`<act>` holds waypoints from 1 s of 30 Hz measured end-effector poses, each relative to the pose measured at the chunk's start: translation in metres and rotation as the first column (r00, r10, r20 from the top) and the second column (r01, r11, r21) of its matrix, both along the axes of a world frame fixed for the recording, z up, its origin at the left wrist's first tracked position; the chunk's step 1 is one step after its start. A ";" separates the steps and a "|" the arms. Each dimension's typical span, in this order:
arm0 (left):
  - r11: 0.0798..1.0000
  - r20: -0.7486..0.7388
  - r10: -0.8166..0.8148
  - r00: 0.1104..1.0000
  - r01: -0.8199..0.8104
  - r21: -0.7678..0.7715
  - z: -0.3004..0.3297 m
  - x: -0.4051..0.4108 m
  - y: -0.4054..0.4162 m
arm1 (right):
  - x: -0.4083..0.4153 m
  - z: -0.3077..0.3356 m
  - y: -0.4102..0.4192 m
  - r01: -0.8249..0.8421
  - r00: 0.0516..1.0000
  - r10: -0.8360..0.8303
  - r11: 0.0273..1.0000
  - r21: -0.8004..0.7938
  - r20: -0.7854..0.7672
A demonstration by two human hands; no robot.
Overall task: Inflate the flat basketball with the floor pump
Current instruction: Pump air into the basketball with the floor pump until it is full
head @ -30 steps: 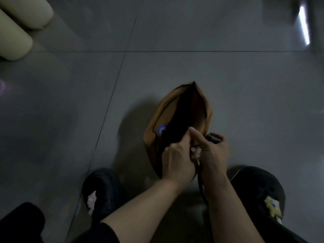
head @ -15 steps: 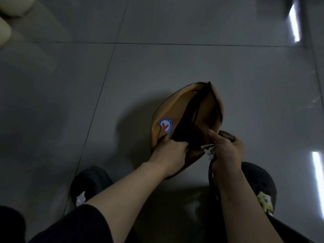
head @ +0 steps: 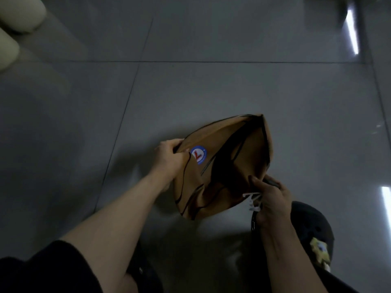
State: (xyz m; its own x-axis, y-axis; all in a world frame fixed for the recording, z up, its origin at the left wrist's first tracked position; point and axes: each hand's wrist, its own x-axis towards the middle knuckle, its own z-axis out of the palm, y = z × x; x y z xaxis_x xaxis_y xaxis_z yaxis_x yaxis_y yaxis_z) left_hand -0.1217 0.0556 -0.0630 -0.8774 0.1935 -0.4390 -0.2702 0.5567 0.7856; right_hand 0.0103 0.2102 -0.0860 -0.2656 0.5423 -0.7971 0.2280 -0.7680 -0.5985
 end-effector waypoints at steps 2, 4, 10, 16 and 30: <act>0.994 -0.167 -0.022 0.986 0.005 -0.105 0.004 0.001 0.006 | 0.000 0.001 -0.006 -0.081 0.991 0.063 0.985 0.150 0.120; 0.956 -0.374 -0.063 0.925 -0.052 -0.289 0.014 0.009 0.015 | -0.006 0.013 -0.011 -0.189 0.944 0.039 0.877 0.442 0.326; 0.958 -0.593 -0.226 0.773 0.065 -0.279 0.021 0.079 0.029 | -0.035 0.040 -0.028 0.067 0.971 -0.072 0.997 -0.033 -0.228; 0.882 -0.575 -0.450 0.683 0.241 -0.405 0.007 0.107 -0.015 | -0.003 0.015 -0.020 0.025 0.901 -0.158 0.949 -0.314 -0.404; 0.972 -0.246 -0.219 0.944 0.190 -0.135 -0.004 0.055 -0.004 | -0.003 0.014 -0.019 -0.005 0.893 -0.148 0.941 -0.339 -0.424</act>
